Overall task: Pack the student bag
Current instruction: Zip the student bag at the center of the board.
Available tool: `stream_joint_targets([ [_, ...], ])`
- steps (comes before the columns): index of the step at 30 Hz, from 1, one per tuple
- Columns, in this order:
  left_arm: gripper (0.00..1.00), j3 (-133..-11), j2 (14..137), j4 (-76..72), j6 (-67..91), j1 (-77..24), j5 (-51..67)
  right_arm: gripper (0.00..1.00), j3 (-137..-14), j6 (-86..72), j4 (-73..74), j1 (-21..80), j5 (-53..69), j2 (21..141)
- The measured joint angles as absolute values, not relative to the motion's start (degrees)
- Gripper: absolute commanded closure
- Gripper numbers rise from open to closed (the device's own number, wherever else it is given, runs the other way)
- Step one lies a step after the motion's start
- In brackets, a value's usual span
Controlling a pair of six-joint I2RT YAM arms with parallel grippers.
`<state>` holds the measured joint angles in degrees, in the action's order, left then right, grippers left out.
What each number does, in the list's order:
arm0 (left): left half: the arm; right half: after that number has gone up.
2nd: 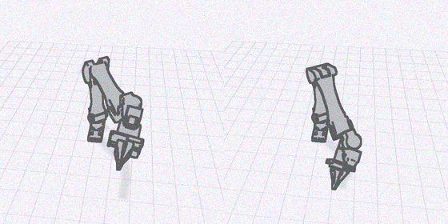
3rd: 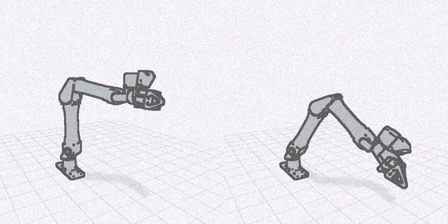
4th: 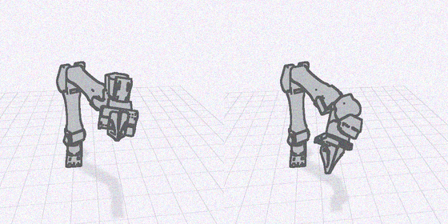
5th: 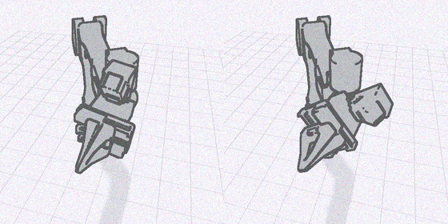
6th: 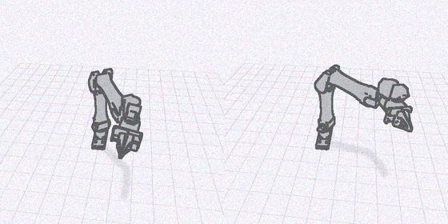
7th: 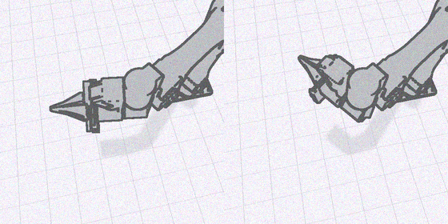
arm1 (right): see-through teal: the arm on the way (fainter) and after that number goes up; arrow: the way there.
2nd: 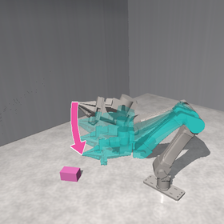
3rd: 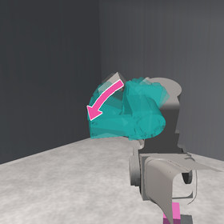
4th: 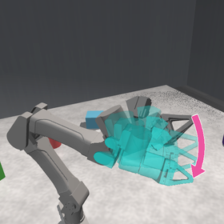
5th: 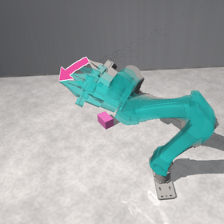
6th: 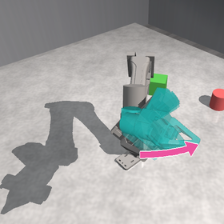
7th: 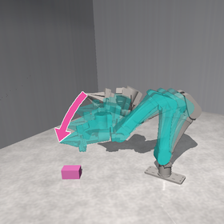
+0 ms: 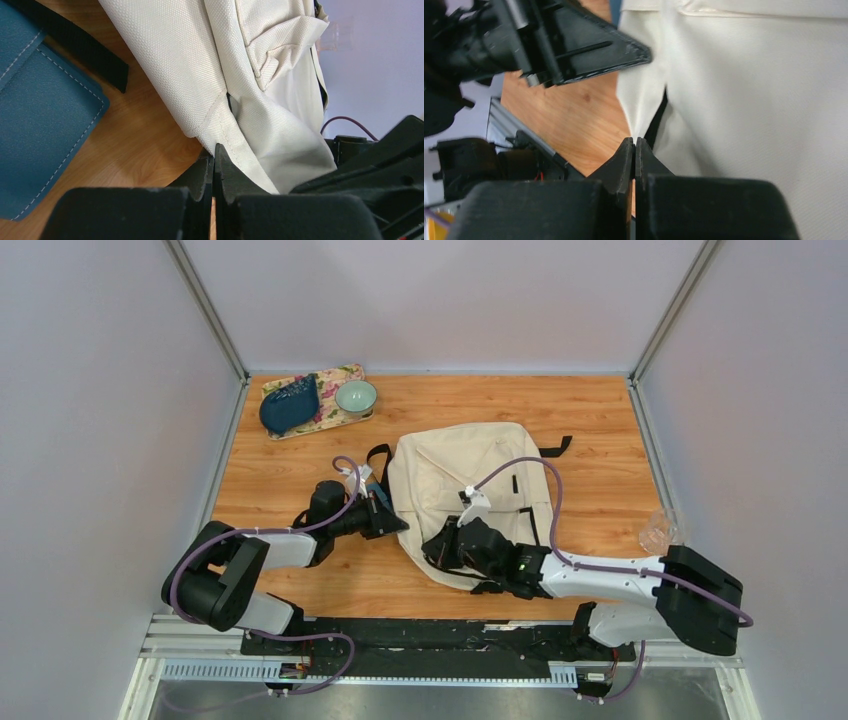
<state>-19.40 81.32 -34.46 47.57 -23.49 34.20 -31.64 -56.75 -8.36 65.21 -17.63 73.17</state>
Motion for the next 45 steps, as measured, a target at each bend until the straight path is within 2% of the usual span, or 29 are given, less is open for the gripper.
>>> stream_joint_targets([
  [11, 1.0, -20.21, 81.47, -33.12, 47.51, -23.35, 35.68, 1.0, -29.19, -41.15, -9.26, 65.47, -5.02, 66.83],
  [27, 1.0, -20.18, 80.77, -31.27, 47.4, -20.14, 37.98, 1.0, -21.8, -44.07, 6.72, 66.92, -13.02, 40.84],
  [28, 0.97, -20.16, 80.66, -30.94, 47.22, -19.68, 37.87, 1.0, -21.39, -44.4, 7.62, 67.0, -13.43, 39.86],
  [30, 0.81, -20.03, 80.29, -30.39, 46.72, -18.74, 37.56, 1.0, -20.45, -45.23, 9.65, 67.11, -14.02, 37.58],
  [31, 0.68, -19.99, 79.99, -30.06, 46.33, -18.46, 37.45, 1.0, -20.05, -45.56, 10.46, 67.11, -14.28, 36.62],
  [33, 0.55, -19.88, 78.54, -29.12, 44.95, -17.91, 37.04, 1.0, -19.4, -46.0, 10.68, 67.18, -14.92, 35.42],
  [34, 0.45, -19.81, 77.08, -28.47, 44.42, -17.45, 36.71, 1.0, -19.2, -46.19, 10.68, 67.22, -15.16, 35.2],
  [36, 0.41, -19.77, 73.03, -25.98, 42.33, -17.02, 35.33, 1.0, -19.05, -46.5, 10.66, 67.33, -15.64, 35.38],
  [38, 0.24, -19.86, 68.07, -22.85, 40.16, -17.06, 33.69, 1.0, -19.05, -46.74, 10.46, 67.37, -16.14, 36.18],
  [42, 0.23, -19.94, 59.57, -16.53, 38.11, -19.7, 30.09, 1.0, -19.03, -47.11, 9.65, 67.37, -17.17, 38.09],
  [45, 0.23, -19.7, 56.36, -13.78, 39.44, -25.8, 26.92, 1.0, -19.0, -47.13, 8.62, 67.37, -17.96, 38.83],
])
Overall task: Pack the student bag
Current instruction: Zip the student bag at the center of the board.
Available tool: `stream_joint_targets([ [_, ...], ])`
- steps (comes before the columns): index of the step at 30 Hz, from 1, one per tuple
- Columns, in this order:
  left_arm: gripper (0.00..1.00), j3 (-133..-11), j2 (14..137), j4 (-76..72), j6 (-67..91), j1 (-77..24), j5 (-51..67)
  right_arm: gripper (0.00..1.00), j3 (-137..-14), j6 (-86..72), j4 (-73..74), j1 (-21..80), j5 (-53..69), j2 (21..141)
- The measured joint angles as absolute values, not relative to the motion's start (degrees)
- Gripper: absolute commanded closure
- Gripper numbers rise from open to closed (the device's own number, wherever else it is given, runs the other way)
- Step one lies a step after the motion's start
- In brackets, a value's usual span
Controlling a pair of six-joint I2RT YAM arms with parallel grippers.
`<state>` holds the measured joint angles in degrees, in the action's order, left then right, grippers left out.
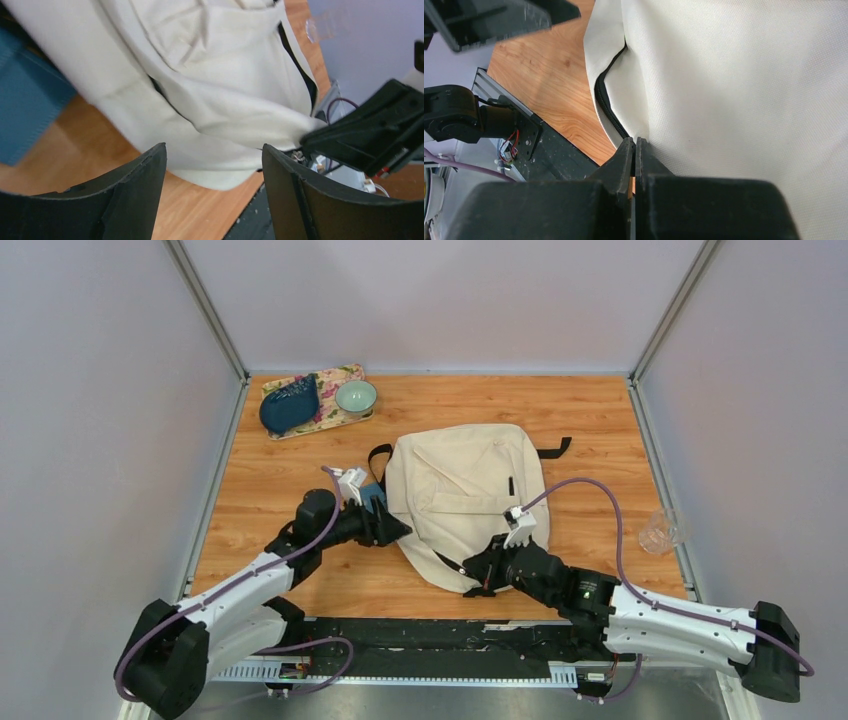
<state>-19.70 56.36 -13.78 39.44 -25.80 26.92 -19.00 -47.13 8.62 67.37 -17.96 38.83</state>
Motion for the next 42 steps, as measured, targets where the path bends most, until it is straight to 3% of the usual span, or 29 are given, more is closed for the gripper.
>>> stream_joint_targets([
  [4, 0.22, -17.3, 52.8, -12.88, 43.97, -32.71, 23.75, 1.0, -19.0, -47.11, 7.9, 67.37, -18.68, 38.98],
  [13, 0.22, -12.38, 44.25, -10.07, 54.72, -33.8, 16.16, 1.0, -18.55, -47.11, 7.7, 67.37, -20.18, 36.93],
  [42, 0.22, -10.46, 57.21, -24.43, 67.72, -45.19, 9.02, 1.0, -16.51, -47.13, 5.15, 67.37, -18.98, 36.34],
])
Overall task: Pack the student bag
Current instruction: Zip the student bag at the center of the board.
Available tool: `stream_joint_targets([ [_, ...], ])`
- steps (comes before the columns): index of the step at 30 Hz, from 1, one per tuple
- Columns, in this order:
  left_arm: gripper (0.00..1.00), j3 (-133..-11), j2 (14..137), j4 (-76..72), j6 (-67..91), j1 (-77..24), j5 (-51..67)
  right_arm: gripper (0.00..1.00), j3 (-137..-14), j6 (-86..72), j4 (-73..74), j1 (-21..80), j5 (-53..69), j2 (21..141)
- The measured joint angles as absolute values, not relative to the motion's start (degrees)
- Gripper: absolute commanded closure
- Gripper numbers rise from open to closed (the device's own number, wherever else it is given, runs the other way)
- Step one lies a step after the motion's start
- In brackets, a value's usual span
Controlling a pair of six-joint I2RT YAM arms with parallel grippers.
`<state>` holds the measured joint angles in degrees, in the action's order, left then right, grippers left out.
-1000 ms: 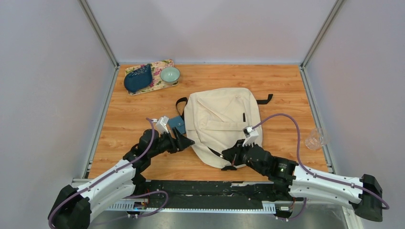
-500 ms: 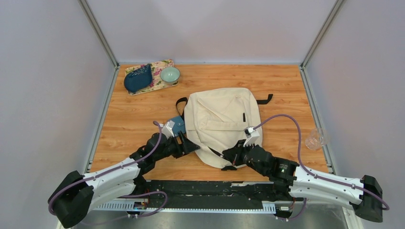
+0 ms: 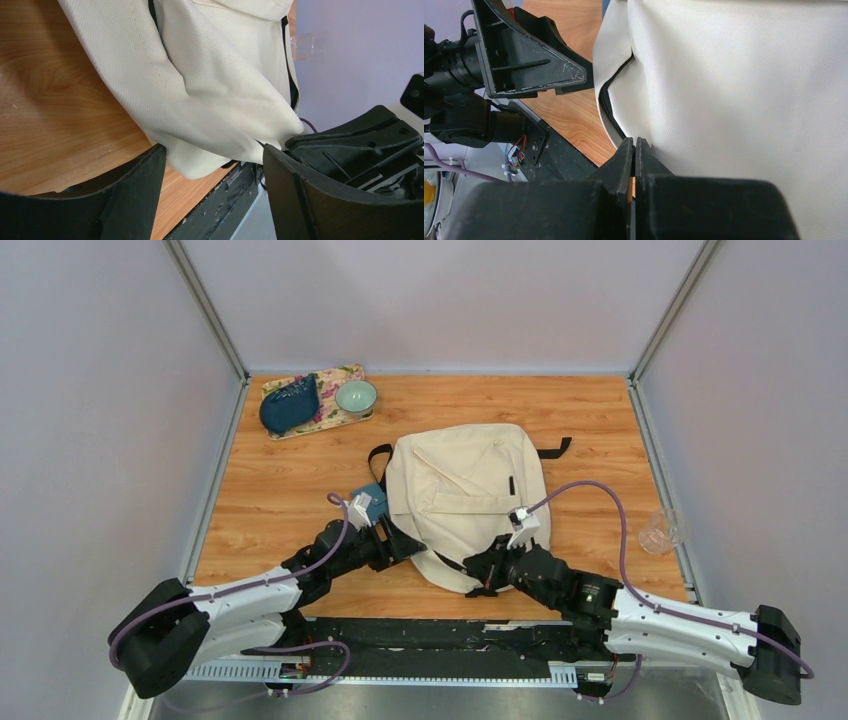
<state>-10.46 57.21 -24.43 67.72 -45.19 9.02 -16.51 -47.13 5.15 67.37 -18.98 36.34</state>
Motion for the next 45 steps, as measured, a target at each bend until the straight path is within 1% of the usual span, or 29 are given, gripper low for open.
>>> stream_joint_targets([
  [9, 0.22, -10.46, 61.08, -28.88, 71.5, -46.89, 9.13, 1.0, -16.51, -47.13, 4.29, 67.37, -17.89, 39.22],
  [13, 0.22, -10.46, 60.88, -28.69, 71.66, -46.92, 9.1, 1.0, -16.51, -47.13, 4.08, 67.37, -17.91, 39.33],
  [16, 0.21, -10.41, 58.0, -26.04, 71.4, -47.0, 8.84, 1.0, -16.51, -47.13, 4.1, 67.37, -18.04, 38.98],
  [21, 0.19, -9.08, 49.32, -21.58, 72.07, -48.8, 7.7, 1.0, -16.53, -47.13, 4.45, 67.37, -18.55, 37.17],
  [24, 0.18, -8.95, 47.44, -21.3, 73.34, -50.65, 6.39, 1.0, -16.51, -47.13, 5.15, 67.37, -18.61, 36.51],
  [27, 0.18, -8.88, 49.1, -23.07, 74.91, -51.29, 6.0, 1.0, -16.51, -47.13, 5.54, 67.37, -18.61, 36.38],
  [30, 0.19, -8.88, 53.76, -26.04, 76.49, -51.35, 6.55, 1.0, -16.51, -47.13, 5.76, 67.37, -18.59, 36.38],
  [32, 0.25, -8.91, 57.89, -28.38, 77.65, -51.44, 7.27, 1.0, -16.51, -47.13, 5.76, 67.37, -18.57, 36.36],
  [33, 0.3, -8.91, 59.44, -29.39, 78.17, -51.55, 7.51, 1.0, -16.51, -47.13, 5.78, 67.37, -18.57, 36.34],
  [35, 0.33, -8.91, 62.92, -32.56, 79.15, -51.72, 8.25, 1.0, -16.53, -47.13, 5.76, 67.37, -18.57, 36.34],
  [38, 0.47, -8.97, 66.61, -36.8, 79.55, -51.77, 8.97, 1.0, -16.51, -47.16, 5.76, 67.37, -18.48, 36.34],
  [39, 0.58, -9.06, 67.37, -37.71, 79.75, -51.75, 9.04, 1.0, -16.53, -47.16, 5.76, 67.37, -18.41, 36.34],
  [41, 0.74, -9.21, 68.71, -39.88, 79.72, -51.75, 9.23, 1.0, -16.51, -47.33, 5.89, 67.37, -18.24, 36.34],
  [42, 0.88, -9.3, 69.14, -40.69, 79.66, -51.75, 9.39, 1.0, -16.51, -47.44, 6.13, 67.37, -18.09, 36.34],
  [44, 0.99, -9.43, 69.69, -41.91, 79.55, -51.66, 9.56, 1.0, -16.51, -47.83, 6.66, 67.37, -18.02, 36.32],
  [45, 1.0, -9.43, 69.82, -42.24, 79.26, -51.46, 9.58, 1.0, -16.51, -48.12, 7.05, 67.37, -18.02, 36.25],
])
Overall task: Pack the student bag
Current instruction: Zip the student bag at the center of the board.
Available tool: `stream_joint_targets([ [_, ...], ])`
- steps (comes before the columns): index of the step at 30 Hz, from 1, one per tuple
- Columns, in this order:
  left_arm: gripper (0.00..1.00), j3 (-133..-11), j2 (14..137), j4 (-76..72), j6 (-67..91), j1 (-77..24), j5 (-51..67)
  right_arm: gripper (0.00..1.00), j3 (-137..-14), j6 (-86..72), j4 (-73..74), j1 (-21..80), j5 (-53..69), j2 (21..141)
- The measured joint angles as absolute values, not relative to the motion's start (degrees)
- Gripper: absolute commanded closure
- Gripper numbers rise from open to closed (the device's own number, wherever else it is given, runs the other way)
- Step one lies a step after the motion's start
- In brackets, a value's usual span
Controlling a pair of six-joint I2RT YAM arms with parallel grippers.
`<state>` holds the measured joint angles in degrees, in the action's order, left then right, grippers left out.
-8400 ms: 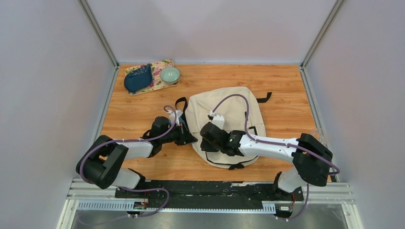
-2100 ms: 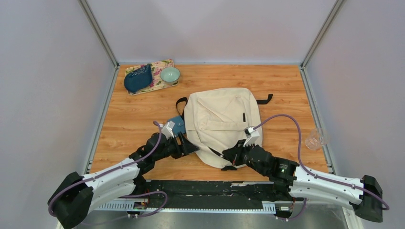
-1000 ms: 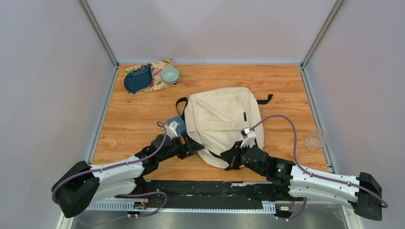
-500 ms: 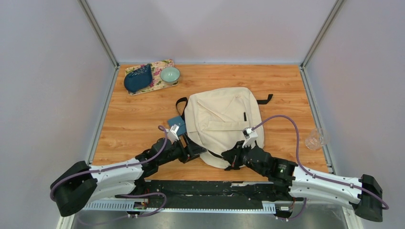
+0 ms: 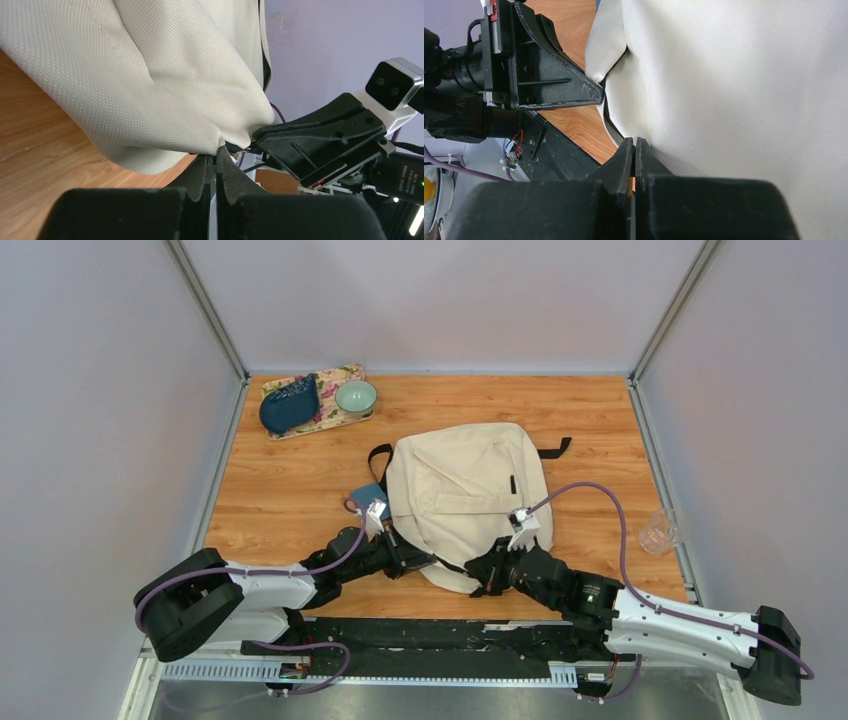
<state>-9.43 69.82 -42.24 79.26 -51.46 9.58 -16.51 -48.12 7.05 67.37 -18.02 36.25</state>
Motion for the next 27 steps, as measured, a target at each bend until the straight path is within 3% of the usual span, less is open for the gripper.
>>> stream_joint_targets([
  [9, 1.0, -6.44, 64.38, -40.73, 77.23, -43.46, 13.74, 1.0, -16.32, -49.65, 11.51, 67.44, -20.18, 30.46],
  [20, 0.98, -3.25, 50.46, -27.29, 70.3, -29.54, 17.61, 1.0, -16.32, -49.58, 14.37, 67.44, -22.17, 27.94],
  [22, 0.78, -3.25, 48.64, -25.17, 68.88, -27.2, 18.7, 1.0, -16.32, -49.45, 14.35, 67.44, -22.02, 28.21],
  [23, 0.62, -3.25, 48.12, -24.58, 68.07, -26.39, 19.31, 1.0, -16.32, -49.39, 14.26, 67.44, -21.91, 28.49],
  [26, 0.36, -3.4, 47.59, -22.85, 64.47, -24.64, 21.02, 1.0, -16.32, -48.97, 14.04, 67.44, -21.56, 29.39],
  [27, 0.33, -3.51, 47.64, -22.31, 63.26, -24.36, 21.28, 1.0, -16.32, -48.77, 13.89, 67.44, -21.47, 29.85],
])
